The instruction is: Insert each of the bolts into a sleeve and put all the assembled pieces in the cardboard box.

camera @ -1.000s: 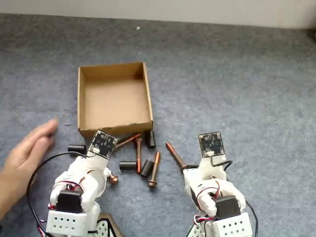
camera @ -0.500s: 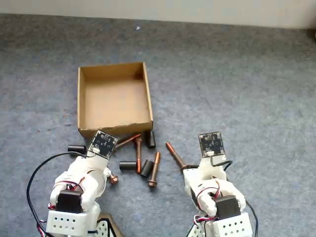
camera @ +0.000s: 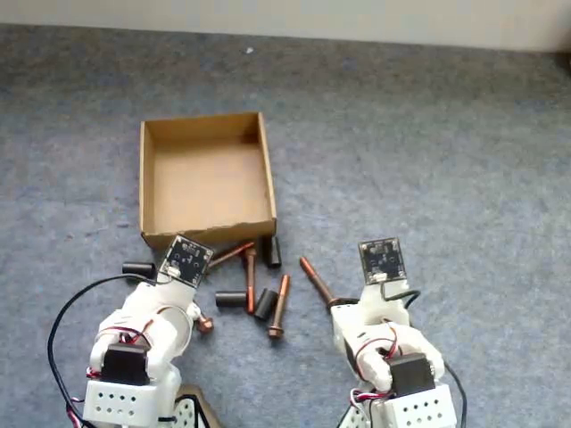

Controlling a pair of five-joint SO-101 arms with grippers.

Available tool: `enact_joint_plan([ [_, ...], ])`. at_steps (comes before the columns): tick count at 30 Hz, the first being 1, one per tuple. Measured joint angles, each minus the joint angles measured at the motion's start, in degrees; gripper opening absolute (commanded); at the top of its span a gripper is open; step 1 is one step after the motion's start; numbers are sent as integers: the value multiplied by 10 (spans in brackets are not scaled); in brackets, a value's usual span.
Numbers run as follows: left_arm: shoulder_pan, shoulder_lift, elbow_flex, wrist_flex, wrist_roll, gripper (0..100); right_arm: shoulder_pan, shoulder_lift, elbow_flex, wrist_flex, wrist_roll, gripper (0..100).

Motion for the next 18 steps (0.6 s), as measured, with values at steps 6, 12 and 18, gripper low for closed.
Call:
enact_joint_plan([
  [6,0,0,0,0,0,7,0,0,0,0,0,4],
  [12,0,0,0,0,0,7,16,0,0,0,0,4],
  [18,-38,-1,-83,7,0,7,89,0,0,-84,8,4],
])
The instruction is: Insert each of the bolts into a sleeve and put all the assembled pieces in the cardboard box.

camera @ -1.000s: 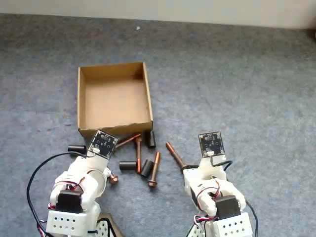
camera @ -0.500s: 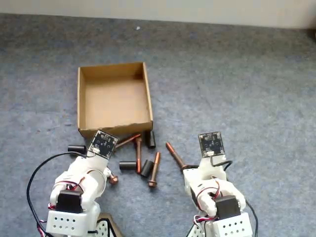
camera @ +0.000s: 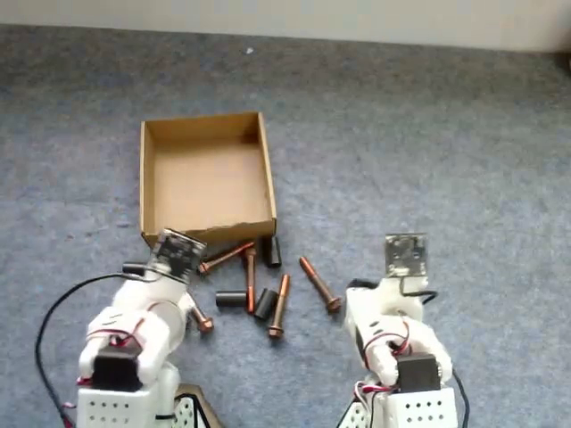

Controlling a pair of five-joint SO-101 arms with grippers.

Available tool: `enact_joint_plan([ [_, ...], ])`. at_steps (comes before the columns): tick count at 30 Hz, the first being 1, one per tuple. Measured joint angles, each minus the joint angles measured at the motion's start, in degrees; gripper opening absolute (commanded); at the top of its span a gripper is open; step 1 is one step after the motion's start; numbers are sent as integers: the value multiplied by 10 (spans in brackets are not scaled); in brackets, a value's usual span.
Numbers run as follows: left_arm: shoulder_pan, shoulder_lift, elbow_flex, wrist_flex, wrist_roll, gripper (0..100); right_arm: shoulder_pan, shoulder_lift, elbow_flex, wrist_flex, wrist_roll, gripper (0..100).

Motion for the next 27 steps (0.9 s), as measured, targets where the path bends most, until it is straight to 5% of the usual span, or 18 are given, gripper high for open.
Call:
enact_joint_plan([
  [6,-121,-1,-65,-15,0,7,37,0,-4,-59,143,6],
  [10,-147,-2,-69,-23,0,7,44,1,-53,-54,168,65],
  [17,-152,0,-44,-30,0,7,-13,91,-231,11,170,75],
  [27,-152,0,-32,-30,0,7,-179,442,-433,12,53,80],
])
